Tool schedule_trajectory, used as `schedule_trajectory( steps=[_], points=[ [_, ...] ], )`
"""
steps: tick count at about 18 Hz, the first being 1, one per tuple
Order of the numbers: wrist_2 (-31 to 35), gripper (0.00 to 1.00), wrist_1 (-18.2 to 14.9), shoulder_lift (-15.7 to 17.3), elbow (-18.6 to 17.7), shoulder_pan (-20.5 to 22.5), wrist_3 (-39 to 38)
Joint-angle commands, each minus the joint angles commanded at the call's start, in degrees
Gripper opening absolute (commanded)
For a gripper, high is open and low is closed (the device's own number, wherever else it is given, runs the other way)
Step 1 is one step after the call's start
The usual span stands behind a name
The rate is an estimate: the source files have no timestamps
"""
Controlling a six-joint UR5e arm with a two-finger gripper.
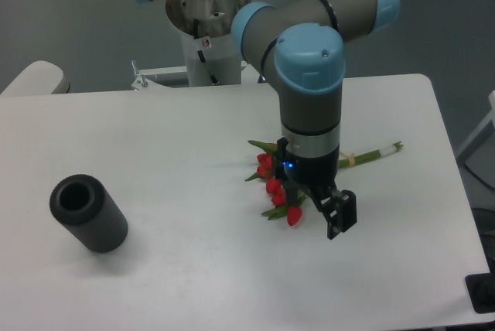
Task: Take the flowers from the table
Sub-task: 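Lower the open gripper down onto the green tulip stems, then close the gripper around the tulip stems below the blooms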
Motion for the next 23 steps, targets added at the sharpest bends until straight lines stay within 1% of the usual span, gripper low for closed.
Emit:
schedule_trajectory(
  steps=[3,6,8,10,12,14,19,21,23],
  points=[
    [0.2,0.99,0.3,1.3,-4.7,1.0,1.7],
    [1.8,0.99,0.2,1.7,-7.7,2.3,4.4],
    [2.3,0.99,0.7,2.4,-11.2,2.9,5.5],
    [3.9,0.99,0.8,3.1,-13.7,3.5,9.5],
    [6.0,0.99,0.8,3.2,-15.0,3.8,11.9],
    [6.8,0.98,1.0,3.2,-16.8,4.3,12.6],
    [9.0,0.99,0.9,2.8,-17.4,4.8,13.8],
    [9.1,0.99,1.1,2.6,-18.8,4.9,14.0],
    [9.1,0.99,2.5,2.4,-20.3,5.0,15.3]
  ],
)
